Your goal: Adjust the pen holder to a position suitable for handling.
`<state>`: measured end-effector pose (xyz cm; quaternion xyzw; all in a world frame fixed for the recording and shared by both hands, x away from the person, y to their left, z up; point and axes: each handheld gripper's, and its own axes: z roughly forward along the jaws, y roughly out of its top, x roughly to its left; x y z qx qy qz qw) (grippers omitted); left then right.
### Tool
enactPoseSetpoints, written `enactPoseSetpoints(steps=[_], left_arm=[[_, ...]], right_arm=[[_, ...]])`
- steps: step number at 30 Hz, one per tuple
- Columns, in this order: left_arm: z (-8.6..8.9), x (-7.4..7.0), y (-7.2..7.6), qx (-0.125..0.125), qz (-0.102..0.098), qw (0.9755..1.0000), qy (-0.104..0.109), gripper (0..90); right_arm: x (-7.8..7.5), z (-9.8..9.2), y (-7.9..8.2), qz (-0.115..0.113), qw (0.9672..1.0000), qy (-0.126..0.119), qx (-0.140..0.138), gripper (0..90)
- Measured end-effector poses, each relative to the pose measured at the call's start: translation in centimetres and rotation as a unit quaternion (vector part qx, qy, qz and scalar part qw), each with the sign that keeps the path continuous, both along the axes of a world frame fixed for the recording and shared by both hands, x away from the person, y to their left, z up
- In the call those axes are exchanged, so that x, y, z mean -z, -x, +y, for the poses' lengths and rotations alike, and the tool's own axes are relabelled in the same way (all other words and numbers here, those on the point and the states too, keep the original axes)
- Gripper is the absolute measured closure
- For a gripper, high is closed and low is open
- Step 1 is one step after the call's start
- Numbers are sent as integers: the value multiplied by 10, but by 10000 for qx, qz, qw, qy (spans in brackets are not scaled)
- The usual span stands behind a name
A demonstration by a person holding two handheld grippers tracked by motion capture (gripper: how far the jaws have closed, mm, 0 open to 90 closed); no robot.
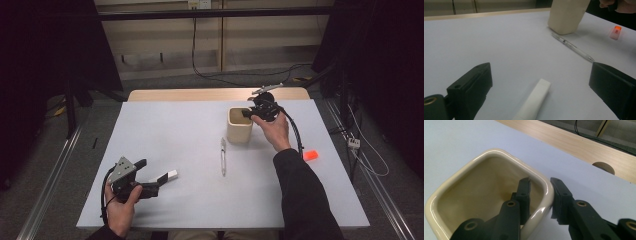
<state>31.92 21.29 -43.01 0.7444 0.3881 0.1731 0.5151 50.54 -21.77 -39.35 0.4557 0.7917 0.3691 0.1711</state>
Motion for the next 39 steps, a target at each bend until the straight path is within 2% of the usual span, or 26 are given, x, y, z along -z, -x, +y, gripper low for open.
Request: enactPoseSetpoints(steps=[7,26,29,33,39], left_arm=[[-1,0,0,0,5,10000,3,47],[-2,1,0,48,18,10000,-19,47],[-2,2,0,84,106,9999,-19,47],[-3,3,0,96,113,9999,-19,47],[-3,3,0,86,109,9999,-21,47]], right_arm=[[-1,-5,8,128,9999,4,-25,707],[-2,-1,20,201,9998,-19,-10,706],[-2,0,23,241,9997,-25,-7,706],[-2,1,24,247,9997,-20,-5,706],[-1,-1,23,238,9996,-132,-34,697]])
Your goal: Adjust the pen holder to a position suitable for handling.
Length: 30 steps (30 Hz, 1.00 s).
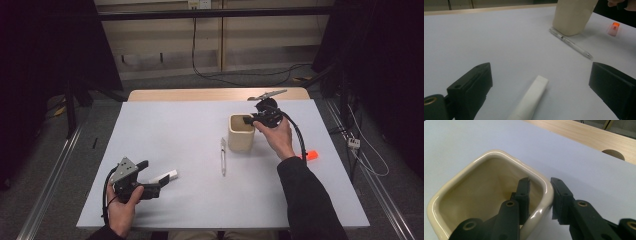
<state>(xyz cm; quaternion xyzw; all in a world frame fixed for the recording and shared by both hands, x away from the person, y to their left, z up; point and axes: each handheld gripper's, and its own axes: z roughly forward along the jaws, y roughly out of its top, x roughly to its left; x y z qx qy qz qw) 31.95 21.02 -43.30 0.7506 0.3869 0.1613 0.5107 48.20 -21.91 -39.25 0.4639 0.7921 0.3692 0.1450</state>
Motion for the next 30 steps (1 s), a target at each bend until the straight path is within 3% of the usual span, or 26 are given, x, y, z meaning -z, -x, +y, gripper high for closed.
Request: enactPoseSetpoints(steps=[2,6,13,17,22,30], left_arm=[[0,0,0,8,-3,10000,-9,47],[-1,0,0,12,1,10000,-30,47],[-1,0,0,21,8,10000,-10,47],[-1,0,0,26,1,10000,-16,47],[-1,0,0,12,10,10000,-18,47],[-1,0,0,24,13,10000,-18,47]], right_arm=[[0,0,0,9,10000,-24,15,691],[3,-1,3,-6,10000,48,38,558],[2,-7,13,-168,9998,-50,108,412],[-3,-8,18,-341,9991,-204,150,316],[-8,-15,24,-396,9985,-334,202,213],[-12,-25,37,-533,9972,-470,245,112]])
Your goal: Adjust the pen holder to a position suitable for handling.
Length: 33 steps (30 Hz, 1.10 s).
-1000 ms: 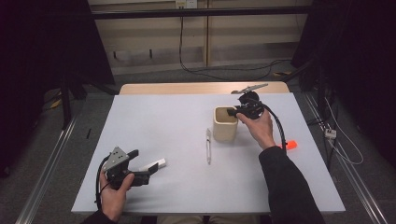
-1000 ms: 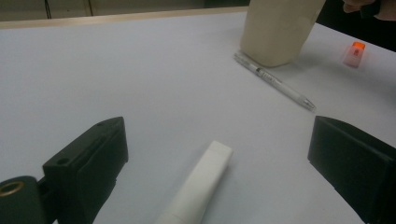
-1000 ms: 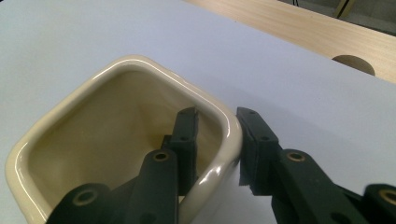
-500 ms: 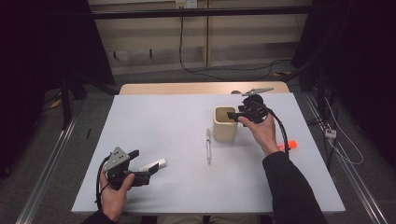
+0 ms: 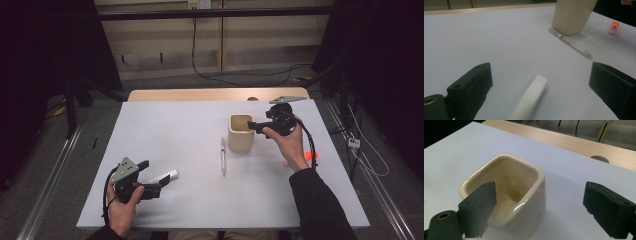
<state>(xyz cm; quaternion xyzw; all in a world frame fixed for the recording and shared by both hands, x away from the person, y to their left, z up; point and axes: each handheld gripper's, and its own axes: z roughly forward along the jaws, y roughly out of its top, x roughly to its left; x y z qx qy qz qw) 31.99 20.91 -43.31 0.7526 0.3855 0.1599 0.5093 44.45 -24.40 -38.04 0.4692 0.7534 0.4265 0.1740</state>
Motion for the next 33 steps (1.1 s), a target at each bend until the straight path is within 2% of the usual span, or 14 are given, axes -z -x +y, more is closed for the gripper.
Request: enactPoseSetpoints(steps=[6,10,15,17,18,20,23,25,29,32,33], left_arm=[[1,-1,0,-9,-22,10000,-4,47],[0,0,0,6,-13,10000,-12,47],[0,0,0,-5,-13,10000,0,47],[0,0,0,-7,10,10000,-4,47],[0,0,0,-5,8,10000,-6,47],[0,0,0,-3,-5,10000,2,47],[0,1,0,-1,11,10000,-25,47],[-1,0,0,-6,-3,10000,-33,47],[-1,0,1,-10,-27,10000,-14,53],[-1,0,1,4,-27,10000,-29,53],[-1,0,1,4,-27,10000,-29,53]], right_arm=[[-1,-5,13,-125,9999,39,31,87],[0,-10,21,-191,9998,-36,68,98],[1,-25,39,-277,9994,-84,182,101],[3,-32,45,-268,9993,-5,253,108],[4,-36,48,-265,9993,77,264,127],[7,-42,55,-244,9989,264,286,111],[9,-49,62,-223,9987,258,381,105],[11,-58,71,-198,9982,340,448,112],[22,-69,84,-205,9980,236,556,156],[35,-74,89,2,9974,397,607,151],[35,-74,89,2,9974,397,607,151]])
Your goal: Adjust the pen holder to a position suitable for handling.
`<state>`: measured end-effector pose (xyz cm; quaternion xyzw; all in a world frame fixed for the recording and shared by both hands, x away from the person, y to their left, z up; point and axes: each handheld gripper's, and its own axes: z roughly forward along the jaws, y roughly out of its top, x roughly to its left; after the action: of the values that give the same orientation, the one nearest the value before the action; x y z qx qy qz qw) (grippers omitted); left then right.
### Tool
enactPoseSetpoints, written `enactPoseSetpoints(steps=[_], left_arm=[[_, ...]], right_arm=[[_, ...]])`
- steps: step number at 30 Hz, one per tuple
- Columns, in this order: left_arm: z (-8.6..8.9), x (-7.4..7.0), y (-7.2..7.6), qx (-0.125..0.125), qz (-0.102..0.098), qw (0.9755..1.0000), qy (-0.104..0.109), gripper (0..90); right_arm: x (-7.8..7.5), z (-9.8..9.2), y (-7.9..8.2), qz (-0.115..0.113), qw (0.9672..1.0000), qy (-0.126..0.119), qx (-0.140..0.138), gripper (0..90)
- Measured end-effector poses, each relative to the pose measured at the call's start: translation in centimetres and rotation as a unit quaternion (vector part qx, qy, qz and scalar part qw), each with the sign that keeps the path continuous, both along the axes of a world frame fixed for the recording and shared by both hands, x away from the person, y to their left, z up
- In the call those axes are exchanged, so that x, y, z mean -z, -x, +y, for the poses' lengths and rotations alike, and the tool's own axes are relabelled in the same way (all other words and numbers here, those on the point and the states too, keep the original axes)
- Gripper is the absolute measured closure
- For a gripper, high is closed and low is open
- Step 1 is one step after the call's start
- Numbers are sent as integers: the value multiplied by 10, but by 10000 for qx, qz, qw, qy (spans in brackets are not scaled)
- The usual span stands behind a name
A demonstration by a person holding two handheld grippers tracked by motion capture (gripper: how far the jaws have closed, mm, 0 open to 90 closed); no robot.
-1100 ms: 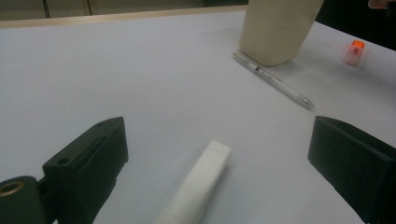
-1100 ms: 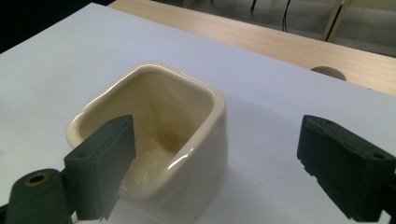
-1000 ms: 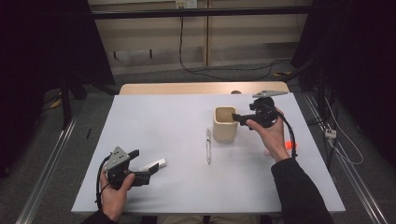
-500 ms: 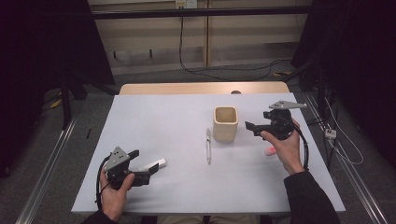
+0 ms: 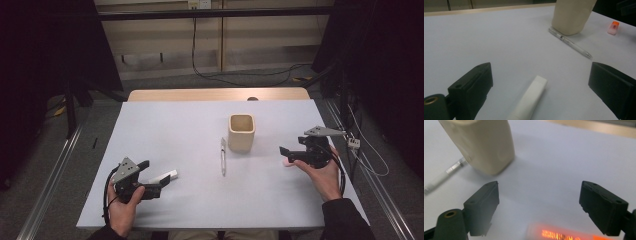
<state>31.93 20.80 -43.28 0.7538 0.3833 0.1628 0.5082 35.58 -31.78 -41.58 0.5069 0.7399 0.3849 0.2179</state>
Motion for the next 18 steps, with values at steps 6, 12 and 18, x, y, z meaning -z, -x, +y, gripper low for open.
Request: enactPoseSetpoints(steps=[6,12,18], left_arm=[[0,0,0,9,2,10000,24,53],[4,2,-1,-5,47,10000,69,53],[5,1,-1,-5,23,10000,73,53]], right_arm=[[5,-4,2,-20,9999,-123,87,149],[4,-11,1,-74,9995,-112,276,150],[12,-29,-7,124,9983,-129,548,195]])
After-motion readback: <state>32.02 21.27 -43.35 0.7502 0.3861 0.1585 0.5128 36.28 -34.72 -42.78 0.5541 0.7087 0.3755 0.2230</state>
